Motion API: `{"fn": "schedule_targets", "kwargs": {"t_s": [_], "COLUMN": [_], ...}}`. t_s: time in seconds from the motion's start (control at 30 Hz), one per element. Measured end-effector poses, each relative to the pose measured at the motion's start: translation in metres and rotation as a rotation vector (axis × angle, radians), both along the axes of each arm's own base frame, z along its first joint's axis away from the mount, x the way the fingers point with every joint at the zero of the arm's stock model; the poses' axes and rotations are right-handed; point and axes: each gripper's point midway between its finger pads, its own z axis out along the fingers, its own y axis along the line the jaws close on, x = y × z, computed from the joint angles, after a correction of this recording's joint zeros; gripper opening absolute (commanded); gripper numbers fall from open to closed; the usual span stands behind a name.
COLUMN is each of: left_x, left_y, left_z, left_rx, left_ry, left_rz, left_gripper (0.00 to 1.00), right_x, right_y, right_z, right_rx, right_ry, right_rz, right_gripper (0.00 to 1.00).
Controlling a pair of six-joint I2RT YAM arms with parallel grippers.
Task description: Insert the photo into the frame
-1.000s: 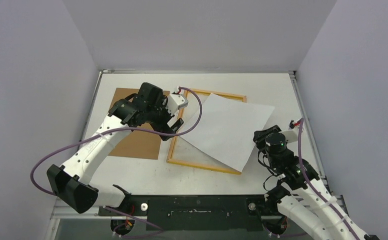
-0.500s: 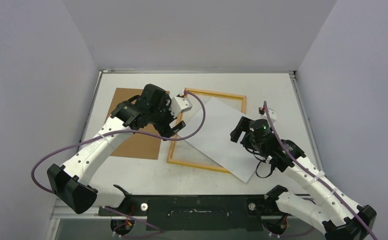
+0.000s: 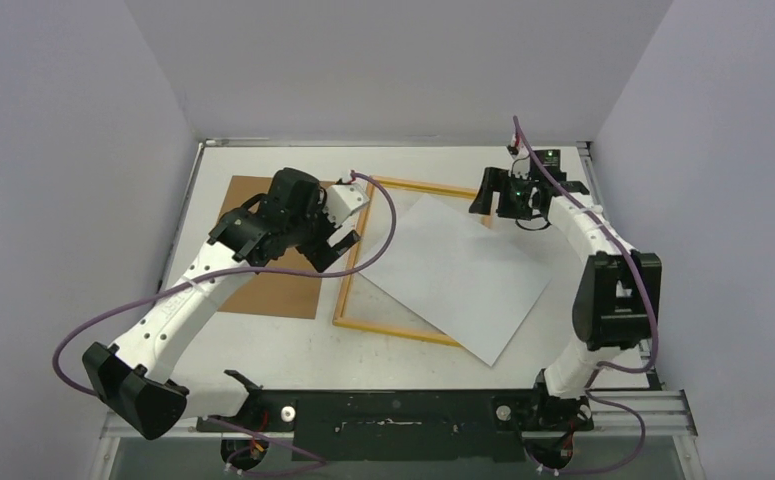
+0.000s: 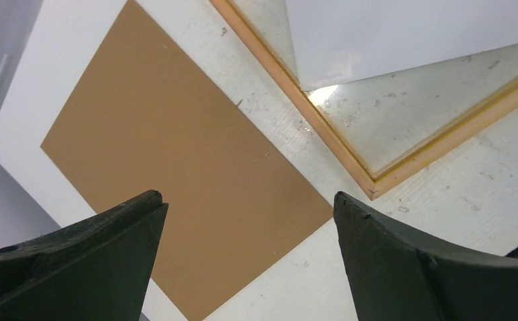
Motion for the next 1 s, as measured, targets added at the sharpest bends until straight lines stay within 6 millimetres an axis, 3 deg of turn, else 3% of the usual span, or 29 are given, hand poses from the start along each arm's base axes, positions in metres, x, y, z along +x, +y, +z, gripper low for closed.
{"fn": "schedule_targets", "kwargs": {"t_s": [0.17, 0.33, 0.53, 0.77, 1.0], "left_x": [0.012, 0.022, 0.027, 0.032, 0.033], "left_y": [0.020, 0.037, 0.034, 0.031, 0.031], "left_z": [0.011, 0.011, 0.019, 0.021, 0.020], "left_rx": [-0.030, -0.042, -0.060, -0.066, -0.061], "left_ry": [-0.037, -0.031, -0.042, -0.042, -0.039], "left_rz": [0.095, 0.167, 0.172, 0.178, 0.181], "left_gripper": [0.96, 0.96, 0.96, 0.96, 0.96], "right_x": [0.029, 0.038, 0.043, 0.043, 0.022], "right_y": [-0.026, -0.048, -0.047, -0.040, -0.028], "right_z": [-0.039, -0.064, -0.086, -0.089, -0.107], "right_rx": [0.069, 0.103, 0.127, 0.180, 0.253], "right_ry": [0.082, 0.130, 0.171, 0.164, 0.220], "right_rz": [0.040, 0.038, 0.052, 0.078, 0.087], "right_gripper": [0.80, 0.77, 0.76, 0.74, 0.71]}}
